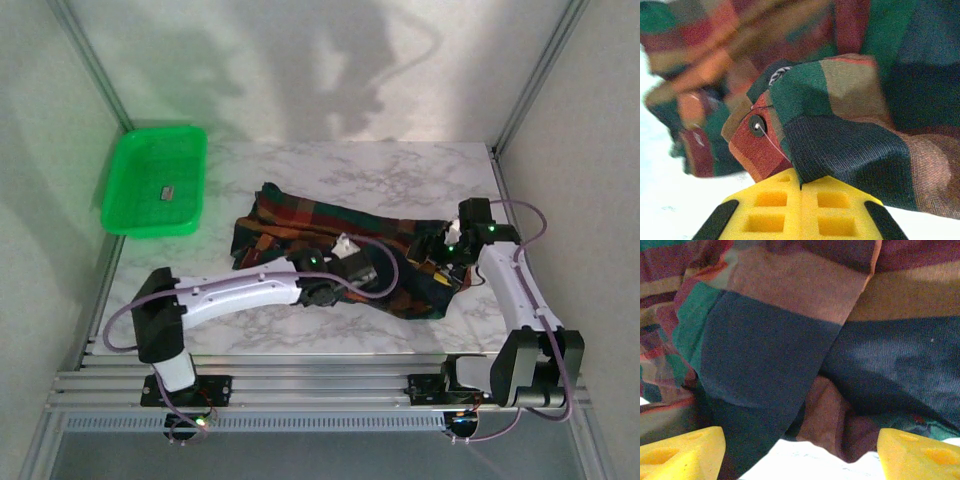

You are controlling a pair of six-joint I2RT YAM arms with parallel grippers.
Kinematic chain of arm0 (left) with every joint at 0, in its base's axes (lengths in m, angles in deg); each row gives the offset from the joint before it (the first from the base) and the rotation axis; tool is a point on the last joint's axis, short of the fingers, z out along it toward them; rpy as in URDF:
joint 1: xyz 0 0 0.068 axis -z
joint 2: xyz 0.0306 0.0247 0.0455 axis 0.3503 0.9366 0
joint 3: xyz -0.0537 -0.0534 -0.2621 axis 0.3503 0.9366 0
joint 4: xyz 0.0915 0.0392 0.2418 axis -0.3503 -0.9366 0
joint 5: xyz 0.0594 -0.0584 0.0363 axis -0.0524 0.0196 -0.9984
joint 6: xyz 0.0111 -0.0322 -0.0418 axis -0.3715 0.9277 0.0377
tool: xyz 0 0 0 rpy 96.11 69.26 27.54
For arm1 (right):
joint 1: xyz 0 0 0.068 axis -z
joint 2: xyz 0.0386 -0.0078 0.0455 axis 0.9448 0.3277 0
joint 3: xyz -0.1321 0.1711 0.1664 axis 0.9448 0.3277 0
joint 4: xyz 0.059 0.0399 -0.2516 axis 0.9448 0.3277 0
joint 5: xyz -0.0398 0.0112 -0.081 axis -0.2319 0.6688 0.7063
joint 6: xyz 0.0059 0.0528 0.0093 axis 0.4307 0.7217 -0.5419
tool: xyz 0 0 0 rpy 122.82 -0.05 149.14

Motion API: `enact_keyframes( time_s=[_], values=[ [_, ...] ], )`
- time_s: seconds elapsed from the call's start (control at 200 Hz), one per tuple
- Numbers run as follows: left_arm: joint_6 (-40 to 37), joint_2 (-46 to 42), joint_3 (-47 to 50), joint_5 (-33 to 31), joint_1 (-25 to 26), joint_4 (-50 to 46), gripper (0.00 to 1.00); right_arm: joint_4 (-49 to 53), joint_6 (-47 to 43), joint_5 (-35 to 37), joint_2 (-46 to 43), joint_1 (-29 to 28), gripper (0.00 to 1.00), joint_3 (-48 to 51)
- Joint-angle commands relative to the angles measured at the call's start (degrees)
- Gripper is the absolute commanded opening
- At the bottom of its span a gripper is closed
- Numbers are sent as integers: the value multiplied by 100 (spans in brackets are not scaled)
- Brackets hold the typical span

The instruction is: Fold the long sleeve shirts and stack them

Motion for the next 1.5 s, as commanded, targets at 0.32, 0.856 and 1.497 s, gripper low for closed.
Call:
enact_keyframes(
  time_s=[0.32, 0.856, 1.497],
  values=[
    [-2060, 788, -2233, -1650, -1094, 751, 0, -464, 45, 267, 896, 130, 79, -650],
    [-2620, 1557, -2792, -1247, -1463, 1359, 0, -853, 44, 615, 1746, 192, 73, -828],
    [-2058, 1592, -2933, -858, -1358, 1238, 0, -2033, 974, 1215, 2721, 697, 29, -1315]
  ],
)
